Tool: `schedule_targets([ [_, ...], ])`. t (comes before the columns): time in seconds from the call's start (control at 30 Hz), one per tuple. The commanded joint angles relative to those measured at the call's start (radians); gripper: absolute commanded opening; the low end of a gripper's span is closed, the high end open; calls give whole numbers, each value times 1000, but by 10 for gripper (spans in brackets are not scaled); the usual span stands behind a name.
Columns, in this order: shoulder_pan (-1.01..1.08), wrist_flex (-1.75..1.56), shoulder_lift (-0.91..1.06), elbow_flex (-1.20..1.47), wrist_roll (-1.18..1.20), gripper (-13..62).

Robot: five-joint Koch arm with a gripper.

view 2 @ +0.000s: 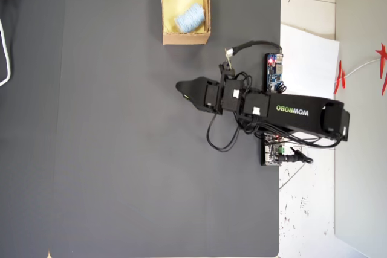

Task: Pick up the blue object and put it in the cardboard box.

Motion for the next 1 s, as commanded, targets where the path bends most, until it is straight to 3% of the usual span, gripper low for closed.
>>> schedule_targets([
  [0.0, -11, -95, 91, 3, 34, 343],
  [0.3, -114, -127, 91, 264, 137, 343],
  [0.53, -114, 206, 91, 264, 110, 344],
  [0.97, -110, 195, 89, 262, 109, 342],
])
